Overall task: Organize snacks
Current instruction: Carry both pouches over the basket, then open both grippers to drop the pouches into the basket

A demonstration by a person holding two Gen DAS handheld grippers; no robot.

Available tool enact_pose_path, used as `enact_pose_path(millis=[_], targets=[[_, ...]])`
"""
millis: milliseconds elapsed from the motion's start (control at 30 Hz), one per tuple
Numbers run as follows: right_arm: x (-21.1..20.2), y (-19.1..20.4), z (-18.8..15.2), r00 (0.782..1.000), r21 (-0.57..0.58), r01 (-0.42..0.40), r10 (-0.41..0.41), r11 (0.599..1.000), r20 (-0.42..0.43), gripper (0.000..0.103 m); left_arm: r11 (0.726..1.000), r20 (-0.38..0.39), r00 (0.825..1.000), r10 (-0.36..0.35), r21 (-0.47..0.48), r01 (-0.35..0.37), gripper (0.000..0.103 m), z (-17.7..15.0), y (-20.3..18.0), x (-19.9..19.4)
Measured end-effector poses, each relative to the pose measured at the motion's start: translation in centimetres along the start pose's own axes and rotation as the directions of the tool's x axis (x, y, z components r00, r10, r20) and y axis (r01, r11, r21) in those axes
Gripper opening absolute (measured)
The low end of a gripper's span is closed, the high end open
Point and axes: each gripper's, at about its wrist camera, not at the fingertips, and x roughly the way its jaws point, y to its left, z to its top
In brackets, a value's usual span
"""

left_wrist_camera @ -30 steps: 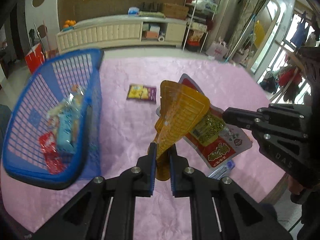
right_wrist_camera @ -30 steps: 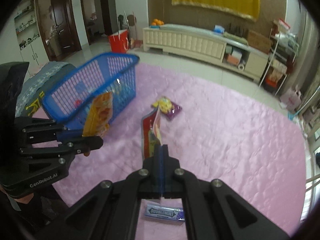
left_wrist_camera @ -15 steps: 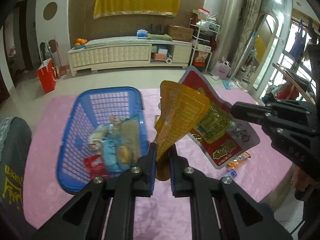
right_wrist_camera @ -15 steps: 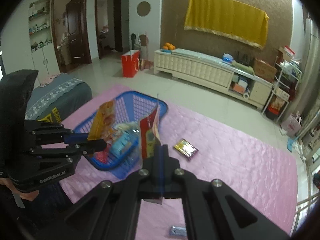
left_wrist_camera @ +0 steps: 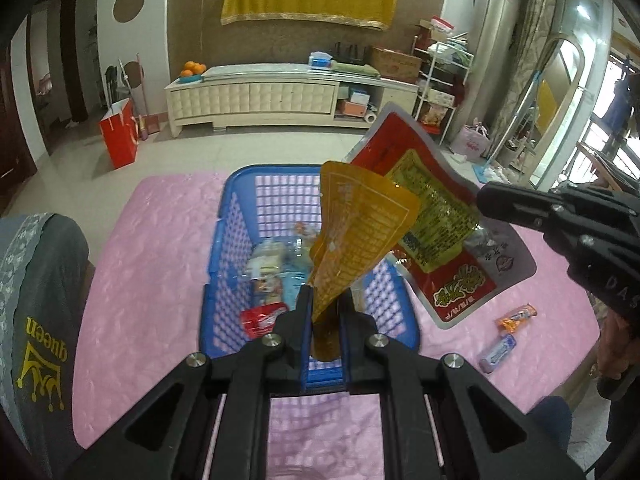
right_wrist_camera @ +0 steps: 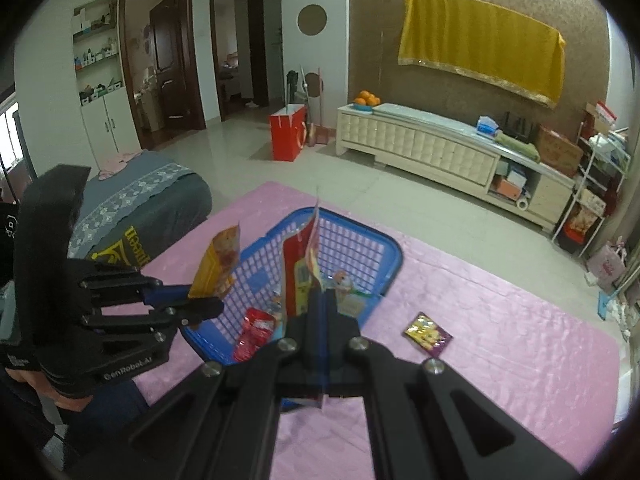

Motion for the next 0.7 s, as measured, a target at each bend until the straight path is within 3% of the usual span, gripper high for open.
enact_pose_path(millis=[533, 700], targets=[[5.8, 1.4, -1.9, 0.991, 0.084, -0.050, 0.060, 0.995, -0.119, 0.001, 1.000, -0.088, 0.996, -0.021, -0.024, 0.019, 0.011, -1.5, 3.4, 4.2], [6.5, 1.7, -2.1, 0.989, 0.083, -0.033, 0.045, 0.996, -0.143, 0.001, 0.999, -0.109, 0.994, -0.030, -0.030, 0.027, 0.011, -1.9, 3.8, 5.4]])
